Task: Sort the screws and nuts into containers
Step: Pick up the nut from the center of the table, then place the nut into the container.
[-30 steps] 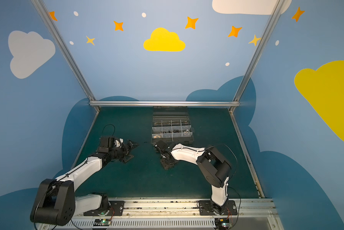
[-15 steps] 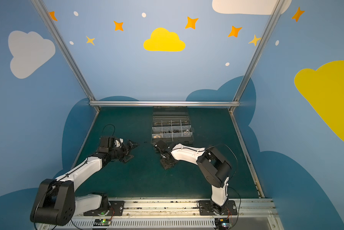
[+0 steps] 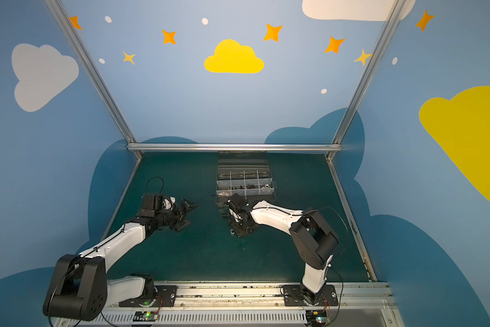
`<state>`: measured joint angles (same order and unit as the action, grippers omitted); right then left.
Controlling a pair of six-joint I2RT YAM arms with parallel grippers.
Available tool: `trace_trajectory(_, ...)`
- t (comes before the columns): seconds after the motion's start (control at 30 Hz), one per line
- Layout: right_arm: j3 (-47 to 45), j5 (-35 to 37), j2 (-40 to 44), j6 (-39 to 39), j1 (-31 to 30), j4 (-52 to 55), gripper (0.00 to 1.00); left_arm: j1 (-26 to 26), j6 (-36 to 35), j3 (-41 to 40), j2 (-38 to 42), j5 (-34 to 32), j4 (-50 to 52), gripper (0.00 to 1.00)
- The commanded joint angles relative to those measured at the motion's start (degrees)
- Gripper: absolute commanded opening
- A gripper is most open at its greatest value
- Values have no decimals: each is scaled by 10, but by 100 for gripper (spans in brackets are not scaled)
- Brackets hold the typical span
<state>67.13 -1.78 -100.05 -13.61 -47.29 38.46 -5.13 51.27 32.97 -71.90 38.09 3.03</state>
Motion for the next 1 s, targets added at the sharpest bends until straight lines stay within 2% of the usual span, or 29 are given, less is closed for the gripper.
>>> trace_trajectory(0.0,33,-9,40,31,48,20,0,3,-8,-5,10,-5,6,100)
trace_trajectory(0.17,118,28,28,56,136,42,0,4,-6,-5,11,-4,4,100)
trace_trajectory(0.3,205,74,-24,61,190,61,0,4,-5,-7,13,-4,3,100)
trace_trajectory(0.43,281,82,-87,56,228,68,0,4,-2,-9,16,-7,4,100)
trace_trajectory(0.67,372,92,-187,52,259,74,0,5,-2,-6,15,-7,5,100)
trace_trajectory(0.97,381,93,-226,49,261,67,1,6,-3,-6,17,-5,6,100)
